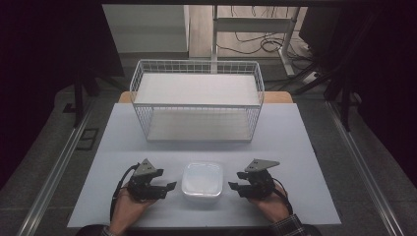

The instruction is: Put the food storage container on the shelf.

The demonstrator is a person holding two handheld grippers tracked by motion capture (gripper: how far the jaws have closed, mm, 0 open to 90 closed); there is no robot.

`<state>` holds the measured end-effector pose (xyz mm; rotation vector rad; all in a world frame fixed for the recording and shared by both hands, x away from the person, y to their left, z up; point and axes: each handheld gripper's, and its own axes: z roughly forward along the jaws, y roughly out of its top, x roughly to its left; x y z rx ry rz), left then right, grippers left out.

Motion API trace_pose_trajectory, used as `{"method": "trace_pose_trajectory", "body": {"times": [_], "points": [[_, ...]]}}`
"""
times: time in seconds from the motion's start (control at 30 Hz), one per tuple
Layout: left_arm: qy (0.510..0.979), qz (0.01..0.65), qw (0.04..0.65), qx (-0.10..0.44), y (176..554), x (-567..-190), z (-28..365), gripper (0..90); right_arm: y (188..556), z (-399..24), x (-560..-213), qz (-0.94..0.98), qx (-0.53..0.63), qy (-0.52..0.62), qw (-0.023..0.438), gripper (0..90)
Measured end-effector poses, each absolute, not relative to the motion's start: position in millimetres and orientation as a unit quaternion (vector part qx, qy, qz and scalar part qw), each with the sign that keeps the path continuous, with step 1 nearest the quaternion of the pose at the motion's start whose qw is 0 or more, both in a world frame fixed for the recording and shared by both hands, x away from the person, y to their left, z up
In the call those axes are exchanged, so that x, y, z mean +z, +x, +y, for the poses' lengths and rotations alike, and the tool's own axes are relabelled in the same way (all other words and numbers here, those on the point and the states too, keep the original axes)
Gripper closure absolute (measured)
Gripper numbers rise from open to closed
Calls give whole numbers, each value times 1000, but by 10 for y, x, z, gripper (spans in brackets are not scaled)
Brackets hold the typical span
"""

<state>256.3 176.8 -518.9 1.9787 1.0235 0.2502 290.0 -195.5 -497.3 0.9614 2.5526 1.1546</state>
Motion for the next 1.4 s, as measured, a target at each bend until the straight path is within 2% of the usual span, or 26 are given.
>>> {"method": "trace_pose_trajectory", "body": {"times": [0.03, 0.07, 0.1, 0.27, 0.63, 0.9, 1.0, 1.07, 1.23, 1.27, 1.33, 1.37, 1.4], "points": [[795, 411, 435, 101, 2563, -5189, 1768, 193, 2900, -1955, -4973, 858, 388, 323, 90, 425], [788, 412, 447, 97, 2568, -5174, 1797, 170, 2895, -1968, -4957, 855, 393, 326, 92, 354], [788, 412, 447, 97, 2568, -5174, 1797, 146, 2892, -1970, -4951, 854, 395, 325, 95, 322], [788, 408, 453, 84, 2576, -5121, 1767, 83, 2851, -1977, -4885, 847, 407, 329, 99, 266], [795, 376, 470, 70, 2712, -4961, 1565, 134, 2832, -1827, -4747, 836, 435, 331, 51, 255], [815, 361, 452, 38, 2888, -5050, 1327, 107, 2948, -1581, -4820, 846, 418, 330, 25, 156], [803, 368, 469, -2, 2892, -5134, 1326, 127, 2977, -1530, -4914, 851, 405, 335, 7, 130], [801, 367, 473, -11, 2881, -5140, 1330, 197, 2973, -1524, -4930, 846, 410, 340, -16, 178], [797, 373, 474, -18, 2740, -5114, 1347, 250, 2912, -1517, -4915, 846, 400, 350, -33, 225], [793, 382, 475, -13, 2654, -5087, 1382, 335, 2851, -1554, -4879, 846, 398, 354, -31, 314], [791, 386, 476, -9, 2612, -5072, 1404, 451, 2801, -1605, -4827, 843, 400, 358, -24, 449], [790, 389, 475, -9, 2578, -5059, 1420, 451, 2801, -1605, -4827, 843, 400, 358, -24, 449], [784, 395, 479, -9, 2523, -5041, 1450, 522, 2762, -1647, -4788, 841, 404, 360, -19, 538]]}}
